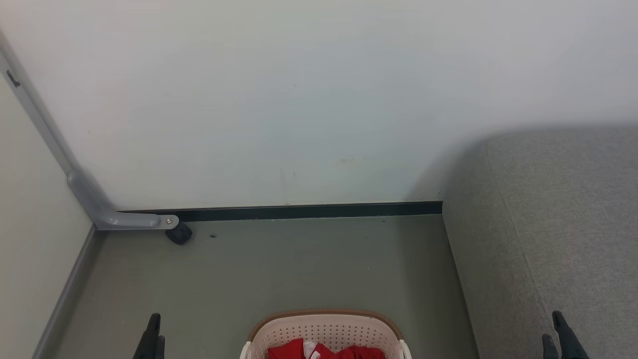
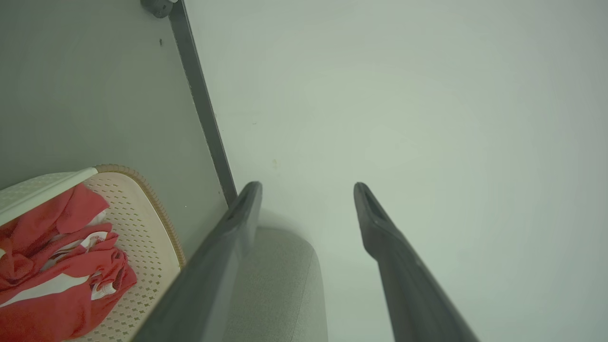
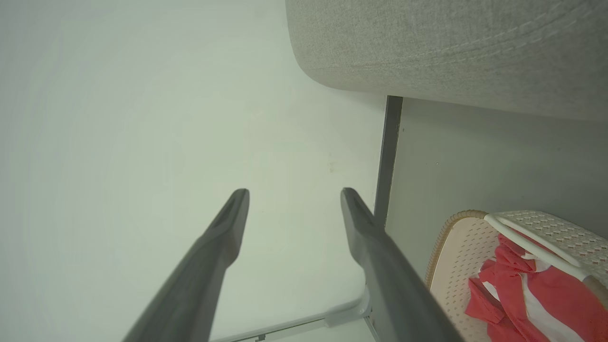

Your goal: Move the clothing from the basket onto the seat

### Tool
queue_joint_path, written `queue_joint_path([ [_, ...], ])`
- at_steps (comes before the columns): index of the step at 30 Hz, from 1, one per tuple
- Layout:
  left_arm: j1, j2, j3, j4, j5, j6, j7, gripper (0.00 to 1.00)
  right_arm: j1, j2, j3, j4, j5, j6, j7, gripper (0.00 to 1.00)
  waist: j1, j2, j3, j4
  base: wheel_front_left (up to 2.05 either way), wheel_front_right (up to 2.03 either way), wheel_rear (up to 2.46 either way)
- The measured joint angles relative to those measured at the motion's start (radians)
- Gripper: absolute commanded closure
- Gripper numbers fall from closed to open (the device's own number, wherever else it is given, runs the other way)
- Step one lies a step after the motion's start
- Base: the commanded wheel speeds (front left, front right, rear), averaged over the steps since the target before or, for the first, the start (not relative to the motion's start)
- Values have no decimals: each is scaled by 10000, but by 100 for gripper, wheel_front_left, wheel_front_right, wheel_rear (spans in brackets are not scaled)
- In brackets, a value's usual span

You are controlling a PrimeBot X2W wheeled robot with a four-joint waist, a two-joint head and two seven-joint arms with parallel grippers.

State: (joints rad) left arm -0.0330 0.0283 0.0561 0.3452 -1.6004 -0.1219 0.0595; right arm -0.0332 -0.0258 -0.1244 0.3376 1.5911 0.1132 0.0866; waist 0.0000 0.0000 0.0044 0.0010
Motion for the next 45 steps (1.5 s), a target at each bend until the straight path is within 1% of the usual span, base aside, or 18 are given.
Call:
queue_joint_path([
  [6,-15,2,-67,-36,144,0,-188,0,-26,-6,52,-109,-63,0,-98,0,0,1,8,7,0,0,0],
  [10,-55,6,-82,-96,627,0,-360,0,-35,-17,113,-198,-92,0,-186,0,0,0,14,12,0,0,0],
  [21,-126,10,-81,-368,1371,0,-709,0,-202,-180,391,-516,-529,2,-454,0,1,0,29,23,0,0,0],
  [26,-222,12,-79,-479,2033,-2,-894,0,-204,-299,610,-734,-759,2,-587,0,0,0,38,27,0,0,0],
  [34,-238,21,-251,-602,3847,0,-1208,0,-245,-817,1200,-951,-1707,8,-894,0,1,1,51,31,0,0,0],
  [45,-245,305,-719,-631,6493,345,-1595,0,-451,-1716,2341,-959,-3657,12,-1595,0,0,0,57,37,0,0,0],
])
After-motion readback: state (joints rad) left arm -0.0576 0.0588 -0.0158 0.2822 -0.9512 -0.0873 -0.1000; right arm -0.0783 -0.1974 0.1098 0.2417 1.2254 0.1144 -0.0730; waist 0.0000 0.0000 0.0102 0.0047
